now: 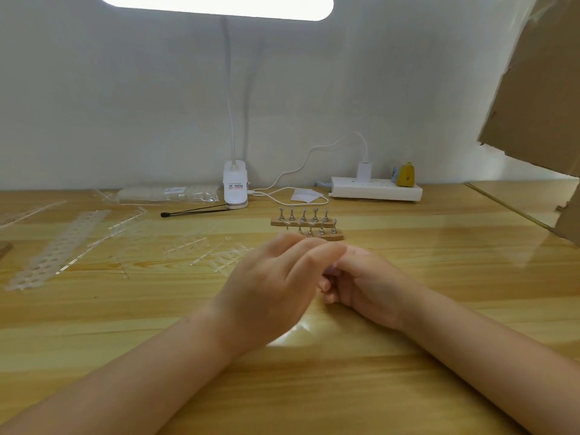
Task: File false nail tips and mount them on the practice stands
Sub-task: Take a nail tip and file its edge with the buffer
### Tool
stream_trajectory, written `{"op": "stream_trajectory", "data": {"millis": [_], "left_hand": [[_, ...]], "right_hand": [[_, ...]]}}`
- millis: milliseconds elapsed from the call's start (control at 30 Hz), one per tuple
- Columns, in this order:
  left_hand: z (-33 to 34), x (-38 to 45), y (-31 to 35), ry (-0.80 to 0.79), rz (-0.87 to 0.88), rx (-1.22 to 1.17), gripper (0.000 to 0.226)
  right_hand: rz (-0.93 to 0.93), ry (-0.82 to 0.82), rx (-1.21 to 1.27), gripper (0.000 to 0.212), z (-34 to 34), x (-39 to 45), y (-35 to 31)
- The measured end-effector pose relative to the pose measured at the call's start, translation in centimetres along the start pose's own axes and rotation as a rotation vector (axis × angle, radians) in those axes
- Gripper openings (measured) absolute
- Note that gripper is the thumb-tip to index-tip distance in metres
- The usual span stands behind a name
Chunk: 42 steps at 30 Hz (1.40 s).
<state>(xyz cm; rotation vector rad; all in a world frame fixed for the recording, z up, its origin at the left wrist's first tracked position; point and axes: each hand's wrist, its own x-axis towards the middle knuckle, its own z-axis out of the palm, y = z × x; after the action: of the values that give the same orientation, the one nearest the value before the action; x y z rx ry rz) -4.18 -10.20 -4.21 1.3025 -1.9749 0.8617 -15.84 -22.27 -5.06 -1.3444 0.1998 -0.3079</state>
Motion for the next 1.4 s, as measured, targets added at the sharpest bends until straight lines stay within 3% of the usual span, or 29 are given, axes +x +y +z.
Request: {"op": "stream_trajectory", "data": {"millis": [133,233,300,367,467,567,667,833,1000,1133,1233,1400], "left_hand": [[-0.6,-0.5,-0.9,0.023,-0.126,0.020,0.050],[0.0,0.2,0.5,0.073,-0.016,-0.045,0.046],[0.2,0.3,0.8,0.042,0.047,-0.043,0.043],[-0.1,-0.1,-0.1,0.017,0.012,-0.005,0.046],[-0.6,-0.5,-1.2,0.029,-0.069,0.029,0.051],[-0.1,0.0,-0.1,0.088,0.038,-0.034,0.046],[0.2,0.1,0.2,0.065,0.104,-0.031,0.046],[-0.6,-1.2,-2.5,-0.031,-0.105,0.114,0.064],[-0.4,-1.3,-2.0,-0.163,-0.347,-0.061,0.066],[0.3,-1.8,-1.8,-0.330,-0.454,-0.176,0.057],[0.2,-1.6,-1.6,-0.237,-0.533,-0.252,0.051],[0.1,-0.7,-0.6,-0.077,-0.569,-0.373,0.021]], "right_hand": [[0.015,0.036,0.071,0.019,0.0,-0.1,-0.1],[0.001,-0.005,-0.026,0.009,0.0,0.0,0.0],[0.007,-0.044,-0.077,0.015,0.0,-0.1,0.0],[0.016,-0.036,-0.010,0.007,-0.1,-0.2,-0.2],[0.026,-0.043,0.014,0.018,-0.2,-0.3,-0.2],[0.029,-0.045,-0.028,0.008,-0.2,-0.1,-0.1],[0.050,-0.066,-0.074,0.011,-0.2,-0.1,0.0],[0.056,0.014,-0.018,0.027,0.0,-0.1,-0.1],[0.048,0.223,0.161,0.024,0.1,0.2,-0.2],[0.029,0.303,0.164,0.027,0.2,0.4,0.0],[0.029,0.297,0.118,0.031,0.3,0.4,0.0],[-0.012,0.224,0.009,0.028,0.4,0.2,0.3]]}}
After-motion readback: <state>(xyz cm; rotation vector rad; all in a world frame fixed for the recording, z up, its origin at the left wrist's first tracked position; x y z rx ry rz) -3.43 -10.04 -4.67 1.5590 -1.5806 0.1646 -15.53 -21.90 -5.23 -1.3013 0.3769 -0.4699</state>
